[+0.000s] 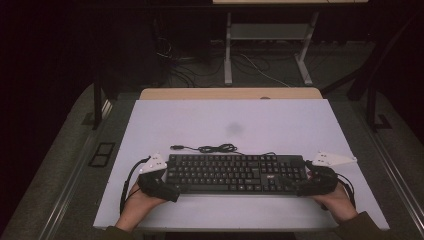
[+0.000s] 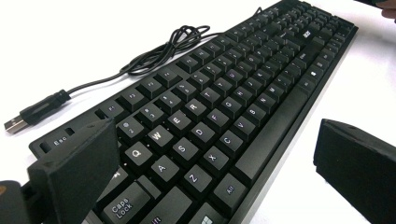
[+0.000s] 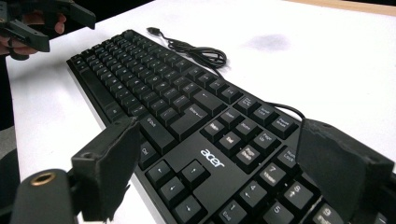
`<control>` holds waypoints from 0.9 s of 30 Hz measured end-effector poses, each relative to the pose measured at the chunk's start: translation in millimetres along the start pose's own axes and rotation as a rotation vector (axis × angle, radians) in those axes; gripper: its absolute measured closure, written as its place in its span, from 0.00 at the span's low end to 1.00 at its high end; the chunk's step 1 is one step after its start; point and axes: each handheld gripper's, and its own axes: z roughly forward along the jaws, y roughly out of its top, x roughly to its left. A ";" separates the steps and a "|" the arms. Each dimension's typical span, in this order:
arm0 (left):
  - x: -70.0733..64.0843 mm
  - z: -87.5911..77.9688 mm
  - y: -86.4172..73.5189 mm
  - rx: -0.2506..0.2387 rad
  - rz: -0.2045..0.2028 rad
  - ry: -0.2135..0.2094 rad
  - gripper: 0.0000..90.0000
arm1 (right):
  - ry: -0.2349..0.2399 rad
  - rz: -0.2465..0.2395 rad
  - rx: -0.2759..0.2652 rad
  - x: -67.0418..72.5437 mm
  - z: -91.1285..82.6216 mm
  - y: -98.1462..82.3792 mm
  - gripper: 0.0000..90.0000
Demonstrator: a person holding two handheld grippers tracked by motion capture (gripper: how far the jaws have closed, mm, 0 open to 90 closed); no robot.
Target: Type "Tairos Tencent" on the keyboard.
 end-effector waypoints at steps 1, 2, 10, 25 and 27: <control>0.2 0.3 -0.2 -0.002 0.002 -0.001 0.00 | 0.004 0.000 0.001 -0.2 1.1 0.9 0.15; 0.1 0.5 -0.4 0.001 0.003 0.002 0.00 | 0.009 0.001 0.003 -0.1 1.8 2.0 0.15; 0.0 0.1 -1.1 -0.002 0.006 -0.006 0.00 | 0.013 -0.003 0.008 4.9 7.9 9.2 0.15; 0.7 -0.7 -1.5 -0.008 0.001 -0.007 0.00 | 0.051 -0.010 0.017 11.8 22.2 19.6 0.16; 0.6 -0.8 -1.3 -0.010 0.000 -0.007 0.00 | 0.054 -0.010 0.015 12.0 23.2 20.3 0.16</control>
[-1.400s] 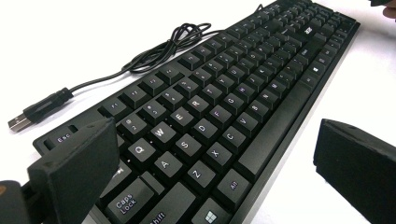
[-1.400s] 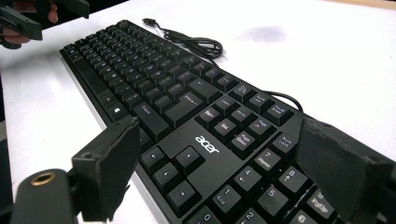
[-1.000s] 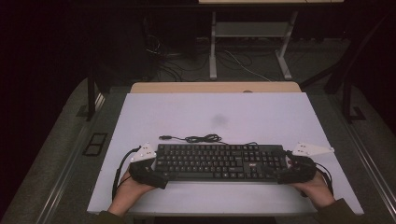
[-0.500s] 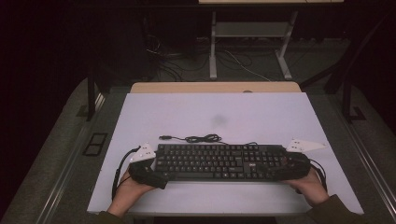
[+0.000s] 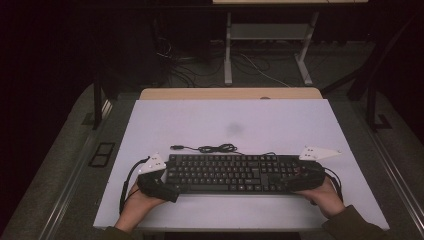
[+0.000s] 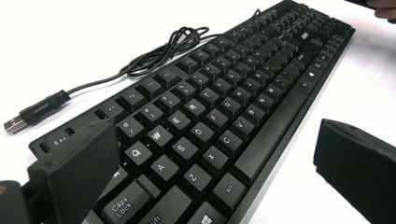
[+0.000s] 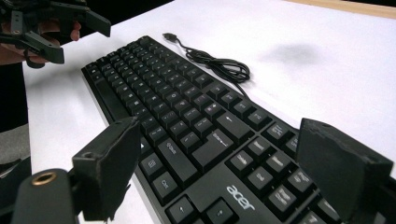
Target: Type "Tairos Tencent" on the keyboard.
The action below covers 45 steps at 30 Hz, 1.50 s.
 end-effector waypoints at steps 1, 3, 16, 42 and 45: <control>0.0 0.0 0.1 0.000 0.001 0.000 0.00 | -0.002 -0.002 -0.003 0.3 1.0 0.8 0.16; 0.0 0.1 0.0 -0.002 0.000 0.000 0.00 | 0.000 -0.001 -0.007 0.6 2.5 2.4 0.16; -0.1 0.1 0.5 -0.006 -0.002 -0.001 0.00 | 0.019 -0.002 -0.005 4.8 12.9 9.2 0.16; -0.4 1.4 2.1 -0.005 -0.003 -0.005 0.00 | 0.050 -0.011 0.003 12.9 31.7 18.5 0.16; -0.4 1.6 2.3 -0.005 -0.003 -0.006 0.00 | 0.054 -0.013 0.004 14.0 34.3 19.5 0.16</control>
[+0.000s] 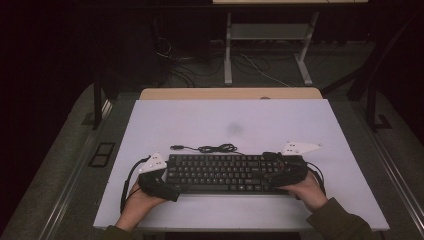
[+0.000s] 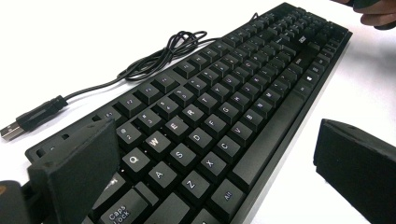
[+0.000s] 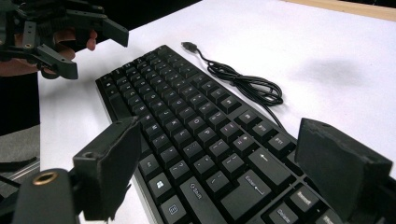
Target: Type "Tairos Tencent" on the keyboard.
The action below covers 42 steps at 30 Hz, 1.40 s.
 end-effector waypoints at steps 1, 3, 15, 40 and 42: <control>0.1 0.1 0.1 0.002 0.003 -0.001 0.00 | 0.002 0.000 0.001 0.3 0.7 0.4 0.16; -0.5 0.4 0.1 0.000 0.004 -0.003 0.00 | 0.008 -0.002 0.001 1.2 2.6 1.0 0.16; -0.7 1.7 0.4 0.005 0.007 0.000 0.00 | 0.034 -0.007 0.018 5.2 15.3 2.6 0.17; 0.7 2.7 -0.6 0.006 0.004 -0.003 0.00 | 0.047 -0.045 0.101 6.2 26.9 -2.7 0.71; 0.7 2.8 -0.7 0.006 0.004 -0.004 0.00 | 0.049 -0.048 0.110 5.9 27.6 -3.5 0.76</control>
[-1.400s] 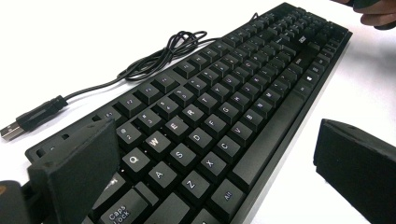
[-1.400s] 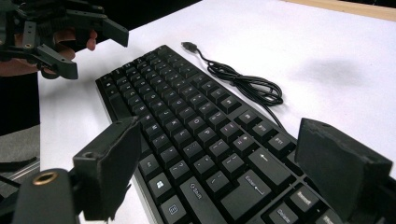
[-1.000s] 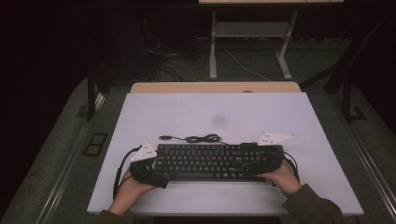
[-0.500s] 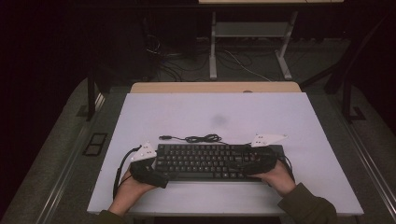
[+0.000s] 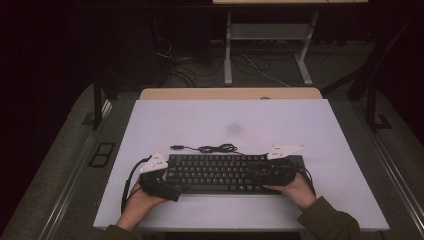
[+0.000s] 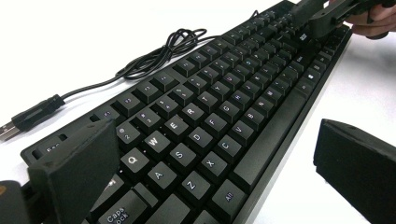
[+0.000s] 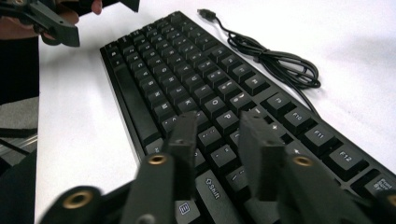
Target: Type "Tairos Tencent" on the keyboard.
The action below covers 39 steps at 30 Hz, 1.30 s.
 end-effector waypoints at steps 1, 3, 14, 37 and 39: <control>0.0 0.0 0.1 0.000 0.002 -0.001 0.00 | 0.000 -0.002 0.006 0.0 0.4 -0.3 0.79; 0.0 0.0 0.2 -0.002 0.004 -0.001 0.00 | 0.000 -0.009 0.020 0.2 1.2 -0.8 0.83; -0.3 0.0 0.5 -0.002 0.004 -0.002 0.00 | 0.022 -0.034 0.078 1.5 4.0 -2.0 0.99; -1.9 1.8 3.8 -0.003 0.016 0.001 0.00 | 0.001 -0.058 0.165 1.1 9.7 -8.8 0.99; -2.1 2.2 4.2 -0.003 0.018 0.002 0.00 | -0.002 -0.059 0.166 1.7 10.1 -9.1 0.99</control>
